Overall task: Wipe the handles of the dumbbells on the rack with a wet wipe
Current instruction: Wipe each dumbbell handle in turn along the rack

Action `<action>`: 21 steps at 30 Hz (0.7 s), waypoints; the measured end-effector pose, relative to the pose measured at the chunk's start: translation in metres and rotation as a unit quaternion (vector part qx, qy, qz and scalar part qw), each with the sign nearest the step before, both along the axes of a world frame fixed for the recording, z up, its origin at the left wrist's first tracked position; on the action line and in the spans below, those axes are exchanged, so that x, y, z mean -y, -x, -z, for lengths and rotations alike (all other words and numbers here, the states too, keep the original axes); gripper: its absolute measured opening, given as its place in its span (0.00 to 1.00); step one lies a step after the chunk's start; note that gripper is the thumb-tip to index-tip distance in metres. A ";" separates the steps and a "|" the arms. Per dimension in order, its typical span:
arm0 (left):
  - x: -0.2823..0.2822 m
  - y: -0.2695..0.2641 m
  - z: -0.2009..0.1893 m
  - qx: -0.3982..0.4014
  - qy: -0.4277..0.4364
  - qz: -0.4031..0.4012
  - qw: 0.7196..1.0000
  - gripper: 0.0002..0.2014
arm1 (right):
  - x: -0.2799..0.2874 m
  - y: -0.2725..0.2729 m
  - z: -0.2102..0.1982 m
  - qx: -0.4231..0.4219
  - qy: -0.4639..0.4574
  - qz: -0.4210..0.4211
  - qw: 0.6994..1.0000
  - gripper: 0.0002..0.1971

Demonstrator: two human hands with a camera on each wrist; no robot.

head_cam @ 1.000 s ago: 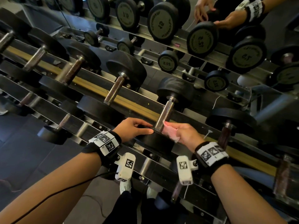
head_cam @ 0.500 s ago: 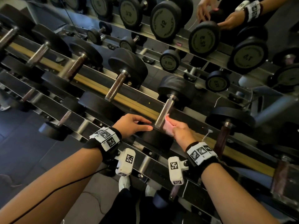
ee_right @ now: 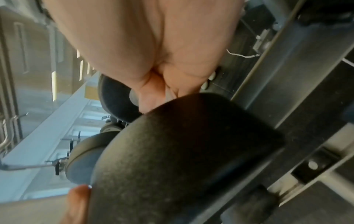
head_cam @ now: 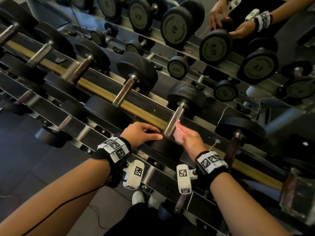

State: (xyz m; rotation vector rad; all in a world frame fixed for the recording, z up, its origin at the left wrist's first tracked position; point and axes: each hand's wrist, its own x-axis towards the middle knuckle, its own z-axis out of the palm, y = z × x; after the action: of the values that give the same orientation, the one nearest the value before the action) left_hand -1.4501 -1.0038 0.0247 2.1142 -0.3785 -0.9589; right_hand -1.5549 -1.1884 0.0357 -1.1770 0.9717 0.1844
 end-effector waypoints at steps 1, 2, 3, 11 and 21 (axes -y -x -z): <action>0.001 -0.001 -0.001 0.000 0.000 -0.001 1.000 0.15 | 0.002 0.004 0.001 0.005 0.008 -0.021 1.000 0.10; 0.001 -0.001 -0.001 0.000 -0.001 0.001 1.000 0.15 | 0.005 0.009 0.001 0.019 0.026 -0.037 0.999 0.13; 0.001 -0.001 -0.002 0.004 -0.004 0.005 1.000 0.15 | 0.008 0.008 0.000 0.029 0.036 -0.035 0.998 0.17; -0.002 0.000 -0.004 0.031 -0.009 0.019 0.999 0.20 | 0.008 -0.022 0.001 0.005 0.111 -0.039 0.993 0.16; -0.004 -0.003 -0.004 0.028 0.001 0.048 0.998 0.17 | 0.007 0.005 -0.007 0.060 0.195 -0.193 0.960 0.06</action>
State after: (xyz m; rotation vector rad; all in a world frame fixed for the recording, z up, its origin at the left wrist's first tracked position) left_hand -1.4470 -0.9994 0.0287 2.1398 -0.5127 -0.9545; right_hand -1.5600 -1.1952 0.0427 -1.7197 0.6781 0.2334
